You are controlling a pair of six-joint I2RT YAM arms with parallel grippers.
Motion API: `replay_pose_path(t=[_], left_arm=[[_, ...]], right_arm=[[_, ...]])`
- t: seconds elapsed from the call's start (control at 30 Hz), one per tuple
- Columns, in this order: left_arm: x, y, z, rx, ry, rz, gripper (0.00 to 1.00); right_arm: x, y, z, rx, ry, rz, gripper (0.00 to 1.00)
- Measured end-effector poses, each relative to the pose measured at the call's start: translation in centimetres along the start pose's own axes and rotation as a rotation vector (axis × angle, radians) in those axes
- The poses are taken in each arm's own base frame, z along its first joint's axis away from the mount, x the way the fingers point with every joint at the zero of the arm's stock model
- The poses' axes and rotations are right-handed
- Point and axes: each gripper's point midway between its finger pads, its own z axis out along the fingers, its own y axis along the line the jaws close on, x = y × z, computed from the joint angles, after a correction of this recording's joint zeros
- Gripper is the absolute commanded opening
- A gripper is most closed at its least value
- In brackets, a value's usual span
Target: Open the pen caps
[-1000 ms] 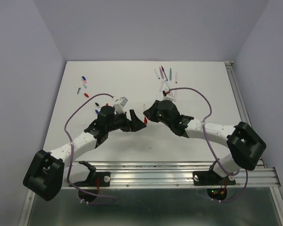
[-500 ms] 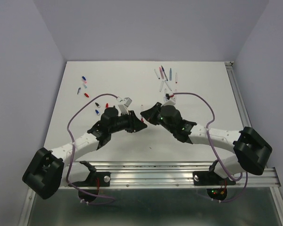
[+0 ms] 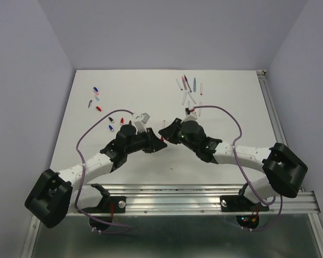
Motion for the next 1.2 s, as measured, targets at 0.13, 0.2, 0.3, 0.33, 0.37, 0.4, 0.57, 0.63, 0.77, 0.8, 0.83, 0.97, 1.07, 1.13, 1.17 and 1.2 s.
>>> replay_pose_path(t=[0.13,0.2,0.3,0.33,0.37,0.4,0.57,0.63,0.77,0.8,0.83,0.97,1.07,1.13,1.17,1.2], left_arm=[[0.1,0.4,0.0,-0.021,-0.005,-0.017,0.00],[0.0,0.6,0.0,-0.029,-0.015,-0.025,0.00],[-0.1,1.2,-0.1,-0.054,-0.053,-0.043,0.00],[-0.3,1.4,-0.2,-0.064,-0.073,-0.050,0.00],[-0.4,1.7,-0.3,-0.076,-0.099,-0.058,0.00],[-0.7,1.9,-0.4,-0.089,-0.122,-0.066,0.00],[5.1,-0.7,-1.9,0.027,0.005,-0.101,0.00],[7.4,-1.8,-2.5,0.072,0.081,-0.115,0.00],[7.9,-1.9,-3.0,0.071,0.091,-0.139,0.00],[7.7,-1.5,-2.9,0.045,0.080,-0.141,0.00],[7.5,-1.1,-2.8,0.010,0.070,-0.138,0.00],[4.5,0.5,-1.8,-0.154,0.016,-0.117,0.00],[0.3,2.5,-1.0,-0.265,-0.068,-0.115,0.00],[-2.6,4.8,-0.7,-0.350,-0.123,-0.129,0.00],[-3.4,5.7,-0.5,-0.380,-0.137,-0.130,0.00],[-4.4,7.6,-0.4,-0.440,-0.146,-0.143,0.00]], right_arm=[[0.2,-0.1,0.4,0.008,0.003,-0.021,0.01],[-0.1,-0.2,0.9,0.028,-0.015,-0.043,0.01],[-0.2,-0.3,1.7,0.079,-0.018,-0.099,0.01],[-0.2,-0.2,2.3,0.100,-0.006,-0.127,0.01],[-0.1,0.0,2.7,0.111,0.003,-0.142,0.01],[-0.2,0.1,3.2,0.122,0.010,-0.161,0.01],[-10.0,-2.5,8.1,0.305,-0.234,-0.238,0.01],[-15.4,-5.8,8.7,0.406,-0.337,-0.230,0.01],[-21.6,-10.8,7.6,0.557,-0.451,-0.236,0.01],[-21.7,-11.0,7.5,0.565,-0.452,-0.242,0.01],[-21.7,-11.1,7.5,0.570,-0.450,-0.251,0.01],[-19.7,-11.7,7.2,0.571,-0.394,-0.288,0.03],[-18.1,-13.8,5.9,0.604,-0.345,-0.307,0.07],[-17.6,-15.8,4.9,0.639,-0.314,-0.307,0.09],[-17.5,-16.6,4.5,0.651,-0.302,-0.308,0.09],[-17.6,-17.6,4.1,0.667,-0.290,-0.308,0.09]])
